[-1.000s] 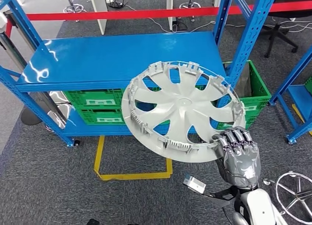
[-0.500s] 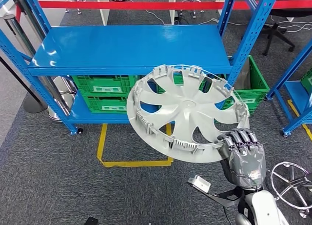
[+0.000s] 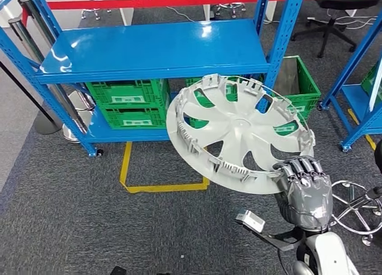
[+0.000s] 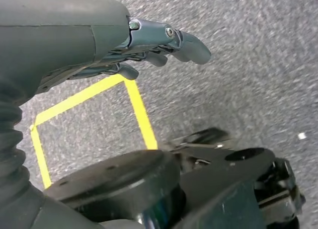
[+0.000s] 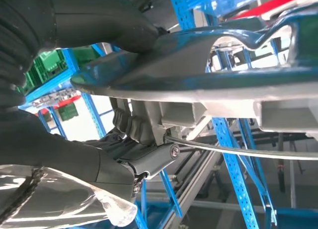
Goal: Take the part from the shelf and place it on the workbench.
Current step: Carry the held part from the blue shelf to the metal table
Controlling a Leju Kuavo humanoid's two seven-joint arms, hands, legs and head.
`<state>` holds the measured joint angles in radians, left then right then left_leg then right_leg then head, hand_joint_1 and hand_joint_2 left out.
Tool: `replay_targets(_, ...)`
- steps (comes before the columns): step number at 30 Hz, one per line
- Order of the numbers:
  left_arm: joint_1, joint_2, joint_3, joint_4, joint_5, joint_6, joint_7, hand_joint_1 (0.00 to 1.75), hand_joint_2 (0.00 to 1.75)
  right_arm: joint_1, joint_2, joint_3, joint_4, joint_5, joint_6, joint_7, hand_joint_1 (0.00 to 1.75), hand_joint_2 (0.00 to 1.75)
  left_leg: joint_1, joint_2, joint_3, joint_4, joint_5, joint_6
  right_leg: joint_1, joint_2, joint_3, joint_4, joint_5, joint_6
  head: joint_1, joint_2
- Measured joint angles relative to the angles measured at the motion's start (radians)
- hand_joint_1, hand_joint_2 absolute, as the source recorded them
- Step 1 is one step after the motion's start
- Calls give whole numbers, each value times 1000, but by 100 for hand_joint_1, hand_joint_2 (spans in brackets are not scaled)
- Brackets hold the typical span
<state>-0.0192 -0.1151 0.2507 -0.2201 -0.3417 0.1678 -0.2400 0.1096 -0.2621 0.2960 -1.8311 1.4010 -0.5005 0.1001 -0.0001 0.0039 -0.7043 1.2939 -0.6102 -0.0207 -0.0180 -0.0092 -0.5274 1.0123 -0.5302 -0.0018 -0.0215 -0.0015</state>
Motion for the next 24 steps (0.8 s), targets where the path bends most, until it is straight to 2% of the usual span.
replay_targets(1,0,0,0,0,-2,0,0,0,175,3,0,-1,0,0,-1,0,175,175,0,0,15,15,10,3,2,0,-17,4,10,0,0,0)
replay_targets(2,0,-1,0,0,-3,0,0,0,175,6,0,-2,0,0,-1,1,175,175,-1,0,42,-1,34,8,5,0,-32,7,19,0,0,0)
replay_targets(4,-1,0,0,0,-5,1,0,0,175,14,0,-6,-1,-1,-2,1,175,175,-7,-3,136,-121,75,31,11,1,-55,11,35,0,0,0)
replay_targets(6,-3,0,1,-1,-8,2,0,0,175,17,0,-10,-4,-2,-2,1,175,175,-16,-7,217,-253,74,50,13,1,-69,11,53,6,1,0)
replay_targets(7,-5,0,1,-1,-9,2,0,0,175,17,0,-12,-6,-4,-2,0,175,175,-20,-8,233,-288,70,55,11,0,-75,9,64,12,2,0)
replay_targets(8,-6,-1,1,-1,-11,2,0,0,175,17,0,-14,-8,-5,-2,0,175,175,-23,-8,235,-304,73,56,9,-1,-80,6,75,17,1,0)
replay_targets(9,-6,-2,1,-1,-12,2,0,0,175,16,0,-16,-9,-6,-2,-1,175,175,-22,-6,230,-312,84,57,7,0,-87,6,80,23,1,0)
replay_targets(10,-6,-4,2,-1,-13,2,1,0,175,16,0,-17,-10,-8,-1,-2,175,175,-20,-3,222,-319,98,60,6,1,-96,11,71,27,1,0)
replay_targets(11,-6,-5,3,-1,-13,2,2,0,175,16,0,-18,-11,-9,0,-3,175,175,-18,-1,213,-326,112,65,7,2,-108,32,43,31,2,0)
replay_targets(12,-6,-7,3,-1,-14,1,2,0,175,15,0,-20,-11,-10,1,-3,175,175,-15,2,201,-330,125,69,7,4,-124,72,-2,34,3,0)
replay_targets(14,-9,-8,4,-2,-14,0,2,0,175,14,0,-22,-11,-10,3,-4,175,175,-16,4,171,-327,146,74,7,6,-153,189,-94,39,4,0)
replay_targets(15,-9,-8,5,-2,-14,0,2,0,175,14,0,-22,-11,-10,3,-5,175,175,-16,4,155,-324,157,73,7,6,-157,241,-109,42,4,0)
replay_targets(16,-10,-9,5,-2,-14,0,2,0,175,14,0,-22,-11,-10,4,-5,175,175,-16,5,137,-320,168,71,6,6,-151,272,-98,45,4,0)
replay_targets(17,-10,-10,5,-2,-14,0,2,0,175,14,0,-22,-11,-10,4,-5,175,175,-16,6,118,-314,178,69,5,6,-132,272,-67,47,4,0)
replay_targets(18,-10,-11,5,-2,-14,0,2,0,175,14,0,-22,-11,-10,4,-6,175,175,-15,6,99,-306,187,66,4,6,-97,242,-31,49,4,0)
replay_targets(19,-10,-12,5,-2,-14,0,2,0,175,13,0,-22,-11,-10,4,-6,175,175,-14,6,81,-296,195,62,3,6,-49,183,-13,50,4,0)
replay_targets(20,-10,-13,6,-2,-14,0,2,0,175,12,0,-23,-12,-10,4,-6,175,175,-15,6,65,-284,201,57,3,6,7,107,-15,50,4,0)
replay_targets(21,-10,-14,6,-3,-14,0,2,0,175,11,0,-23,-13,-10,4,-6,175,175,-17,6,53,-275,208,52,3,7,50,42,-31,47,4,0)
replay_targets(22,-10,-14,6,-3,-14,0,2,0,175,11,0,-23,-14,-10,4,-6,175,175,-18,5,44,-269,217,48,5,7,75,-3,-48,43,4,0)
replay_targets(23,-10,-14,7,-4,-14,0,2,0,175,11,0,-23,-15,-10,4,-6,175,175,-18,5,39,-267,226,44,7,8,82,-23,-54,37,4,0)
replay_targets(24,-9,-14,7,-4,-14,0,2,0,175,11,0,-23,-16,-10,5,-5,175,175,-18,4,34,-268,234,40,6,6,71,-23,-50,30,5,0)
